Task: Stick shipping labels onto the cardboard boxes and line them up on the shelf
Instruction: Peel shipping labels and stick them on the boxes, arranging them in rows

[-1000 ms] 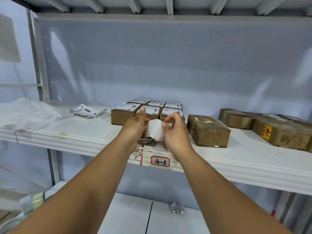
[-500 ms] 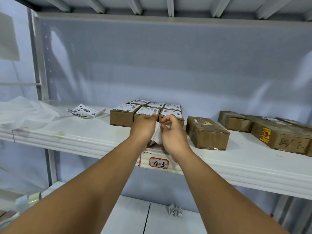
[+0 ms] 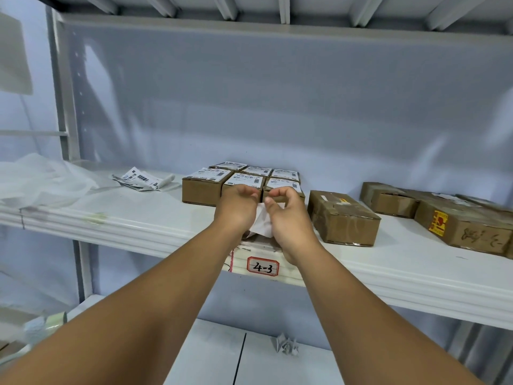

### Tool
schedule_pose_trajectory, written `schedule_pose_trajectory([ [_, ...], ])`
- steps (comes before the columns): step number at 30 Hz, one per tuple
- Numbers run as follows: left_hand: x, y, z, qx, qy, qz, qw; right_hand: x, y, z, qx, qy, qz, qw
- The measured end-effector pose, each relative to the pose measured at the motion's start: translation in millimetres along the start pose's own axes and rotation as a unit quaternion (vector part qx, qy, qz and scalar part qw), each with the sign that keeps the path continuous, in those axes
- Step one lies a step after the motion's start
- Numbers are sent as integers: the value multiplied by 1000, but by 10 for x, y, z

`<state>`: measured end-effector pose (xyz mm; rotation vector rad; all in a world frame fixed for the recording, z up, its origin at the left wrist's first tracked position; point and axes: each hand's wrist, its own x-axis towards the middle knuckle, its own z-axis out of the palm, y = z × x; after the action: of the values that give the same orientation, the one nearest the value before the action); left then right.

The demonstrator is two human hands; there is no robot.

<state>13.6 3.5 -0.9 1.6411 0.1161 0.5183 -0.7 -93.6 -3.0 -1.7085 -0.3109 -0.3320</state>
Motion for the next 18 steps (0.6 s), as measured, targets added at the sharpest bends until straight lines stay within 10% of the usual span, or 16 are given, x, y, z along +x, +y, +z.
schedule_pose_trajectory([
  [18,153,-60,-61,17,-38,32,999,201,11,12,-184,-52,-46,981],
])
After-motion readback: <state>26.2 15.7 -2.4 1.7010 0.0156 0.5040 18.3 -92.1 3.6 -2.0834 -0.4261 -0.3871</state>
